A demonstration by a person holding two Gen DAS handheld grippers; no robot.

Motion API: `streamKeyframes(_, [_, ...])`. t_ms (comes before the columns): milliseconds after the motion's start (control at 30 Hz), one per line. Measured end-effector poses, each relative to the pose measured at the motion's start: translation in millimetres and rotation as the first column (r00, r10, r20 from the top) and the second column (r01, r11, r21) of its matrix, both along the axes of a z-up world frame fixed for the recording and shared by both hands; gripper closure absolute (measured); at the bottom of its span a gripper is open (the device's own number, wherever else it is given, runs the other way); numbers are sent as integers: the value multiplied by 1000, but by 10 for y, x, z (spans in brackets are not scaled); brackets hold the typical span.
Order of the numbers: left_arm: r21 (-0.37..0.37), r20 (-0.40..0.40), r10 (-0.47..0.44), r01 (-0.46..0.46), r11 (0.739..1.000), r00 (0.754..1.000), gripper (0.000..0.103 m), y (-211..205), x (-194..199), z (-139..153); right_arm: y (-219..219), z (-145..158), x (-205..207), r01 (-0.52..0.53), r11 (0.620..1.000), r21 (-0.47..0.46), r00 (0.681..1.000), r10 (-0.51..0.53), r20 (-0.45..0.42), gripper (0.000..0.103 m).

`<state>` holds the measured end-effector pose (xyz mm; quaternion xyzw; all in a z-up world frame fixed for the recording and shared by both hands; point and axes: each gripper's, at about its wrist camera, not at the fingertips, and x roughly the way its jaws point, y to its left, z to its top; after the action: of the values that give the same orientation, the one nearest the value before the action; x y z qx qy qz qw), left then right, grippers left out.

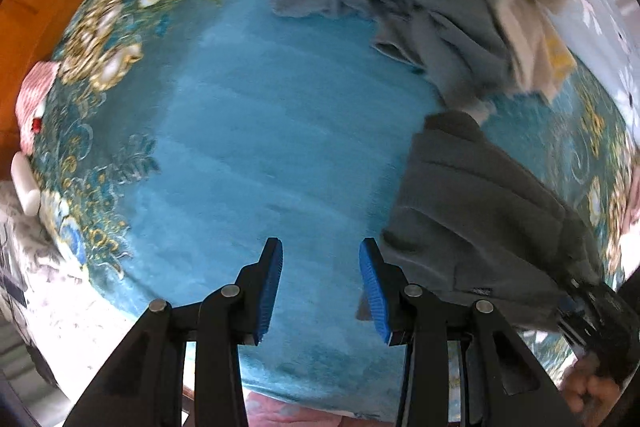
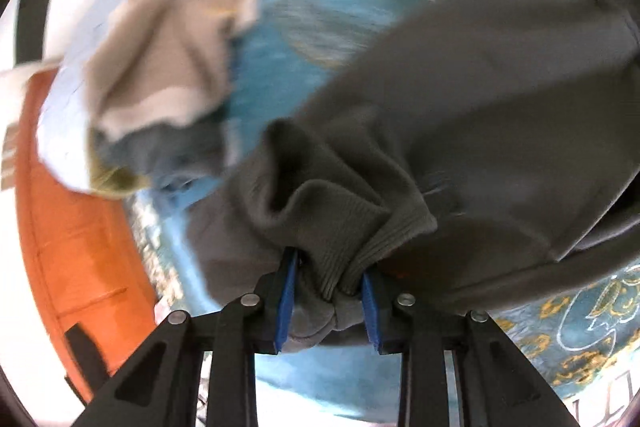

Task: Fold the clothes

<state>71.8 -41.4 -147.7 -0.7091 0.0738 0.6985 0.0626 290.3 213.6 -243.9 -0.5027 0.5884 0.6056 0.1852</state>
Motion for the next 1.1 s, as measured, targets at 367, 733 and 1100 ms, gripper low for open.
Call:
streamKeyframes(367, [-22, 17, -128, 129, 991, 992, 62, 472, 192, -24, 95, 153, 145, -65, 998, 23, 997, 66, -43, 47])
streamKeyframes(733, [-47, 0, -170, 170, 984, 985, 62, 884, 336, 54, 1018, 549, 1721, 274, 948, 160, 962, -271, -41, 36])
streamKeyframes(1100, [-105, -1, -204, 202, 974, 979, 62, 1048, 533, 117, 1243, -46, 1818, 391, 918, 57, 920, -388, -63, 70])
